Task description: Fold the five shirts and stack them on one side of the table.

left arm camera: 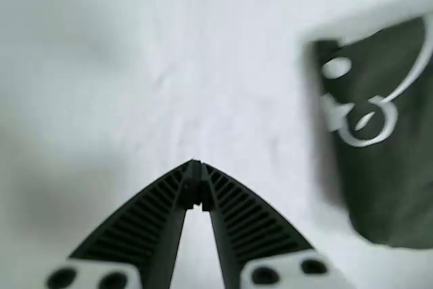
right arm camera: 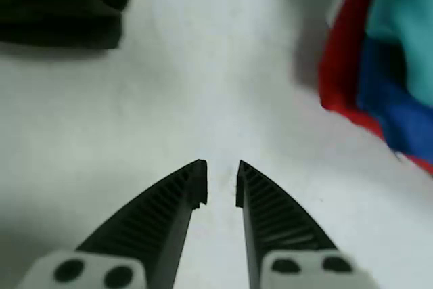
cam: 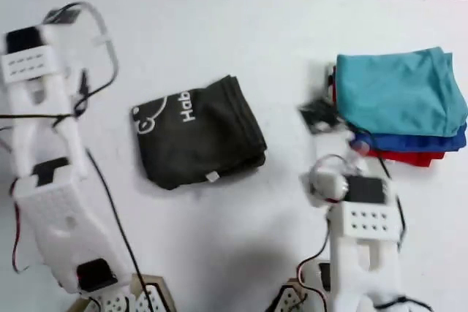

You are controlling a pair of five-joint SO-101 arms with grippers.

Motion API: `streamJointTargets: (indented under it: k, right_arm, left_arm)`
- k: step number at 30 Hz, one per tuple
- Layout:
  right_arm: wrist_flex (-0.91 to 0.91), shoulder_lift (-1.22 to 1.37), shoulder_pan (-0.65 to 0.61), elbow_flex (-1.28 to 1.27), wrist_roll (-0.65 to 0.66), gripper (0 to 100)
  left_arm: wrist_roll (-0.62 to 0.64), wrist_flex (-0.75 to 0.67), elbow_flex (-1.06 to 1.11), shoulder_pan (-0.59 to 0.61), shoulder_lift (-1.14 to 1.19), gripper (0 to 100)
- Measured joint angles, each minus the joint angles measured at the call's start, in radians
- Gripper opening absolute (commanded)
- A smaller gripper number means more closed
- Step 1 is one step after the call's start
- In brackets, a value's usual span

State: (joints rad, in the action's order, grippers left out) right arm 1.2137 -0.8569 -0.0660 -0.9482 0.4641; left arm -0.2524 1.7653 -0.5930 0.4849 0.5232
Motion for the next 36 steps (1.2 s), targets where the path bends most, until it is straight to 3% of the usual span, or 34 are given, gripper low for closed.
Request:
streamJointTargets:
  k: [3,7,15,20,27,36]
  right_arm:
    - [0.017,0.12,-0.157,0.124,-0.071,7.7]
    - [0.0,0.321,-0.282,0.244,-0.094,7.7]
    - [-0.04,0.647,-0.393,0.466,-0.095,7.7]
    - [-0.04,0.773,-0.439,0.58,-0.095,7.6]
    - [-0.026,0.928,-0.465,0.588,-0.095,7.4]
    - [0.04,0.951,-0.466,0.634,-0.095,7.7]
  left_arm:
    - [-0.044,-0.034,0.157,0.084,-0.083,3]
    - [-0.086,-0.207,0.462,0.172,-0.229,3]
    - [-0.109,-0.601,1.188,0.235,-0.638,3]
    - [-0.054,-0.787,1.501,0.235,-0.856,3]
    - [-0.028,-0.939,1.645,0.235,-0.911,3]
    - [-0.028,-0.954,1.651,0.235,-0.913,3]
